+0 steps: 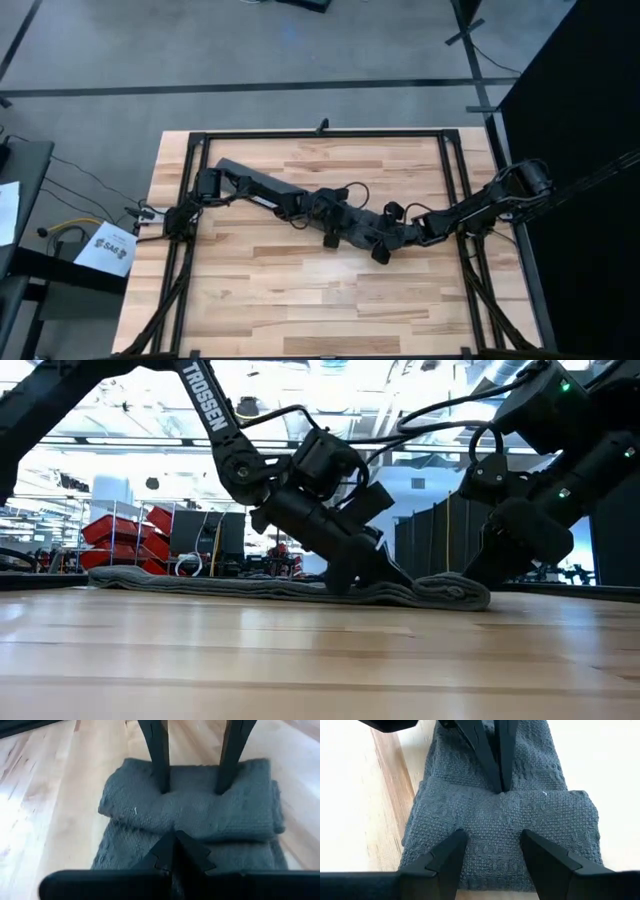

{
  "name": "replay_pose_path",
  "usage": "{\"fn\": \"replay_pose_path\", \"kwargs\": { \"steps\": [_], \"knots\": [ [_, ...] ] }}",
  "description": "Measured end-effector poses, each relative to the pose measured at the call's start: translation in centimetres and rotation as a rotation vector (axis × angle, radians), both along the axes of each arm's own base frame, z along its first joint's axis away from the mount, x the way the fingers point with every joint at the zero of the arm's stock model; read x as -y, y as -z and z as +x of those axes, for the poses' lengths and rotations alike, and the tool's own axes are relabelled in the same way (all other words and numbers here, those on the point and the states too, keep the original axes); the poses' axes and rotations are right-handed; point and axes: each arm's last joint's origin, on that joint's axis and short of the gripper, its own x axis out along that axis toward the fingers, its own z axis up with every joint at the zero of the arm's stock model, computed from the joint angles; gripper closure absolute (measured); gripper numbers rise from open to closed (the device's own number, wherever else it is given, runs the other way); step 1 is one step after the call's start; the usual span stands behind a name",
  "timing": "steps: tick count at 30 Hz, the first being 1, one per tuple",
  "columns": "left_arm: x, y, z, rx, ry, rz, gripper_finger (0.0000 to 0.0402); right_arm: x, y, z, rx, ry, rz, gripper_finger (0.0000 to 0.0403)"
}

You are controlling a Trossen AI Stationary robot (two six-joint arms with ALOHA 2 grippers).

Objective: Roll towel
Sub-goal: Roll the gray towel

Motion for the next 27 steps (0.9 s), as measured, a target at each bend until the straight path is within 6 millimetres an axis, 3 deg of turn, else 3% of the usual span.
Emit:
{"fn": "replay_pose_path", "kwargs": {
  "steps": [12,19,27],
  "knots": [
    [0.6,-0.7,0.7,-0.023,-0.003,-0.028,0.0396,0.0,0.0,0.0,0.0,-0.006,0.008,0.0213],
    [0.5,-4.1,0.9,-0.017,0.029,0.028,0.0396,0.0,0.0,0.0,-0.001,-0.006,0.007,0.0213],
    [0.2,-3.3,1.2,-0.041,0.042,0.057,0.0396,-0.1,0.0,0.0,-0.002,-0.007,0.007,0.0213]
  ]
}}
